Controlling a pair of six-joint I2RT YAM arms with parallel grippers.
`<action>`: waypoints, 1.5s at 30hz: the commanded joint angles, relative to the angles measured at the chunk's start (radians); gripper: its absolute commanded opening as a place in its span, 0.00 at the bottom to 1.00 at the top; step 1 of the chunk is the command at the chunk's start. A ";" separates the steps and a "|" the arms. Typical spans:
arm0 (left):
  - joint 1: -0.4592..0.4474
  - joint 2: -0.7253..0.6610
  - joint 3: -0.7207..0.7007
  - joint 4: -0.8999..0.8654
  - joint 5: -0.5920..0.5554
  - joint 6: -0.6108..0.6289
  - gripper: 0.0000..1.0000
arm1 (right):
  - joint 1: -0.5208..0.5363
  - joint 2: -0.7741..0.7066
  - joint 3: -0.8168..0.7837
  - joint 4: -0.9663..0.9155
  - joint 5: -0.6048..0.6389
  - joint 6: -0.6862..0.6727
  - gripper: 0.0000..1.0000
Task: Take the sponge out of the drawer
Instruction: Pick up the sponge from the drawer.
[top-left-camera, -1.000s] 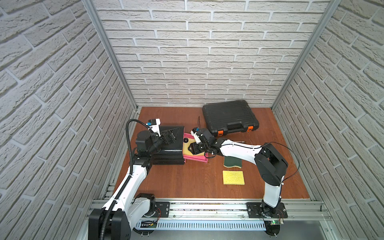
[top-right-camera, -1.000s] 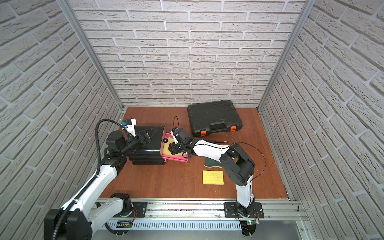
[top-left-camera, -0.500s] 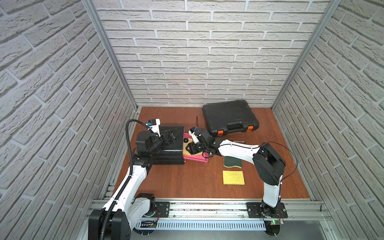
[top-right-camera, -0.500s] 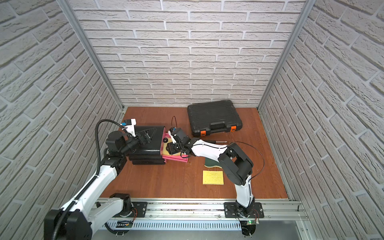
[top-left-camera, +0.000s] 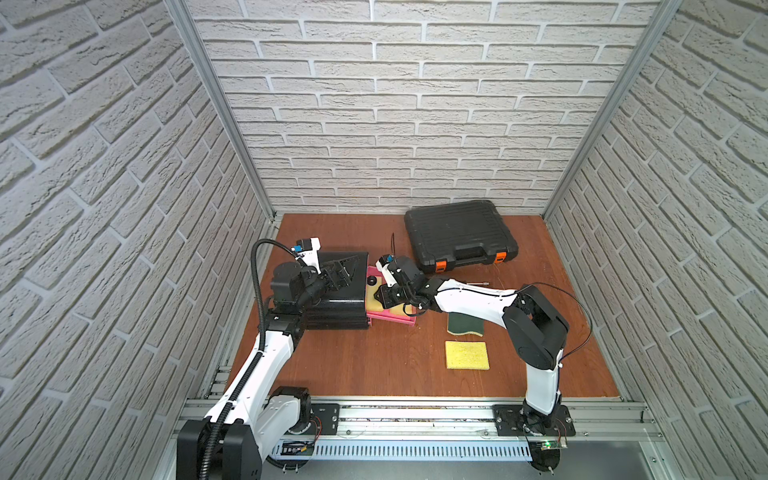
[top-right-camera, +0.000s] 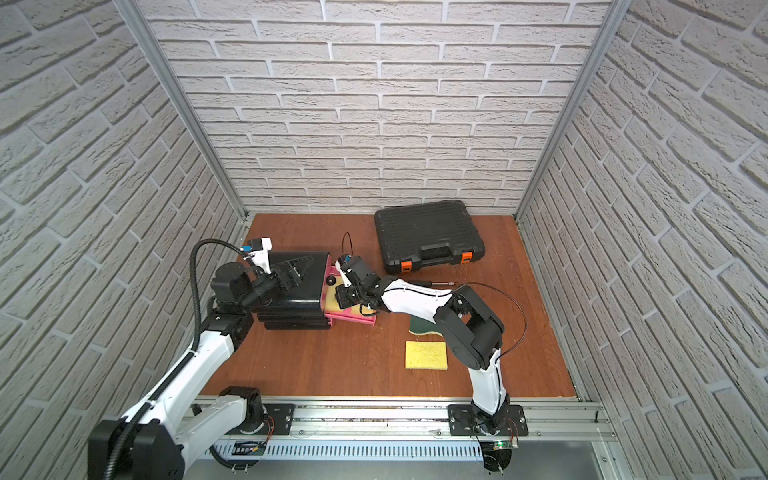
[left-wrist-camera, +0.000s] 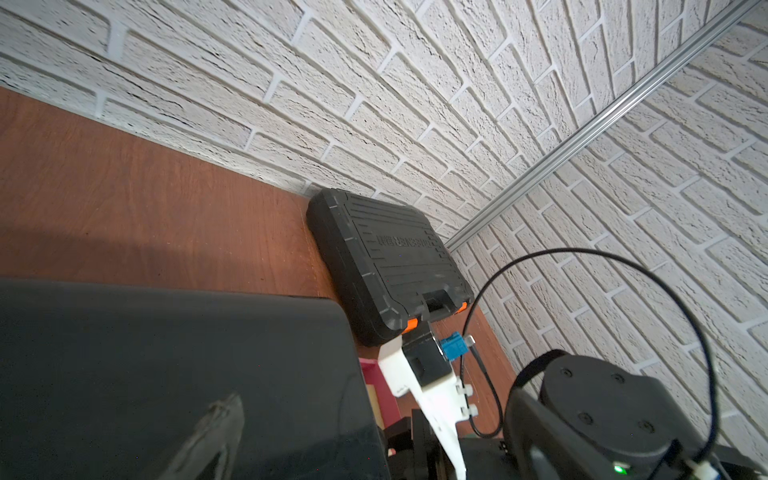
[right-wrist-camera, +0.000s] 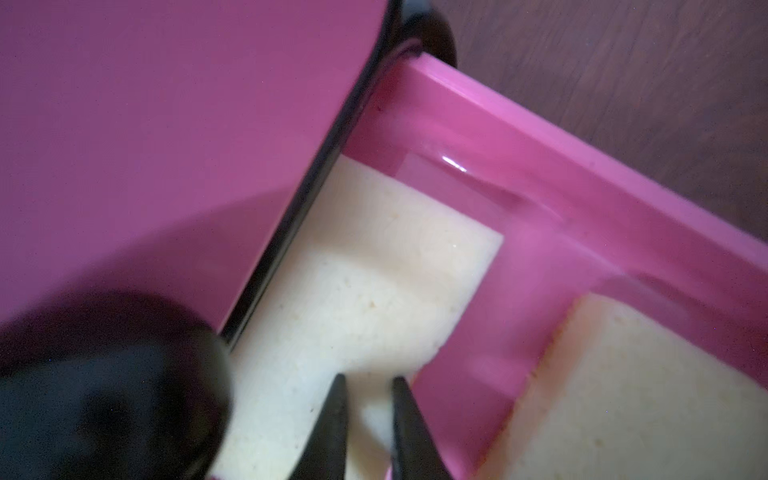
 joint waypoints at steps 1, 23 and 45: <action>0.011 0.002 -0.043 -0.088 -0.004 -0.010 0.98 | 0.011 0.012 0.003 0.002 -0.001 -0.003 0.07; 0.015 -0.087 0.012 -0.198 -0.009 0.017 0.98 | -0.005 -0.298 -0.130 -0.102 0.181 -0.134 0.03; -0.126 0.085 0.223 -0.276 0.209 0.155 0.94 | -0.135 -0.597 -0.177 -0.395 -0.233 -0.646 0.03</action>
